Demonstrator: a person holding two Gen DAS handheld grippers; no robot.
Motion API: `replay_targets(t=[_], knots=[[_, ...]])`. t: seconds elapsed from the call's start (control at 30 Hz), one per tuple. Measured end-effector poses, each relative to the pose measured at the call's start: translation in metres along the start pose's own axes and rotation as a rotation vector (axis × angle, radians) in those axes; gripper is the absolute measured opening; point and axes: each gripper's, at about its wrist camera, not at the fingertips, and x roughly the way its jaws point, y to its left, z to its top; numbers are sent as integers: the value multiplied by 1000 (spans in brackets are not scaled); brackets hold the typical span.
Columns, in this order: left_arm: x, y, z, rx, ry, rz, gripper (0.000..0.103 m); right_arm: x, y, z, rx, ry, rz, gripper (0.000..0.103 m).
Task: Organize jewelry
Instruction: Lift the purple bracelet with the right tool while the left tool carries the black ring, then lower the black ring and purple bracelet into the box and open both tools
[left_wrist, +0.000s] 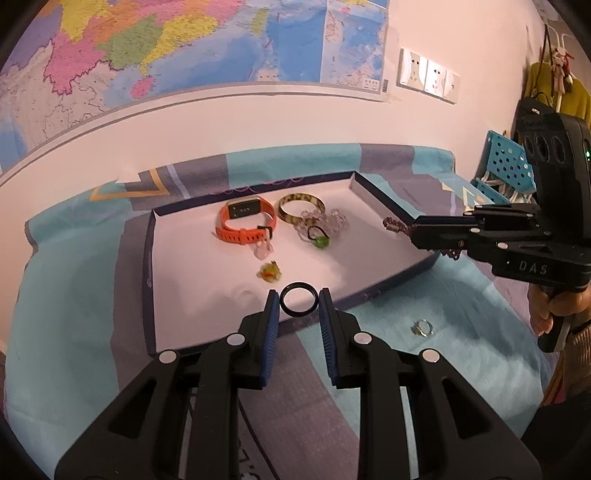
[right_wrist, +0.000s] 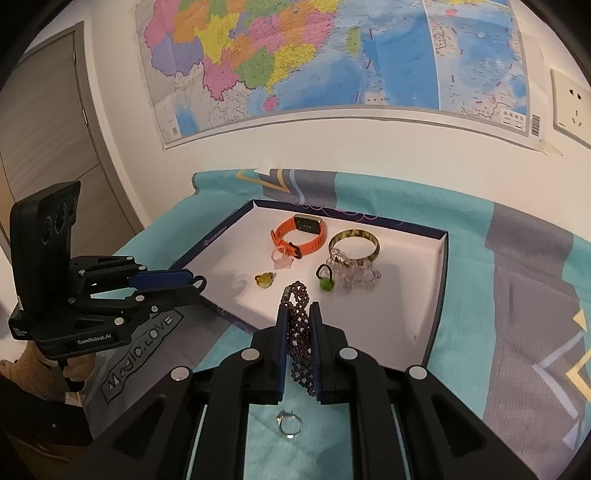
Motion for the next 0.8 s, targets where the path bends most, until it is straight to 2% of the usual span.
replay_targets(t=[0.8], knots=[[41,10,17,-24,52,9,22,47,-7,23,-17,50,-23,10]])
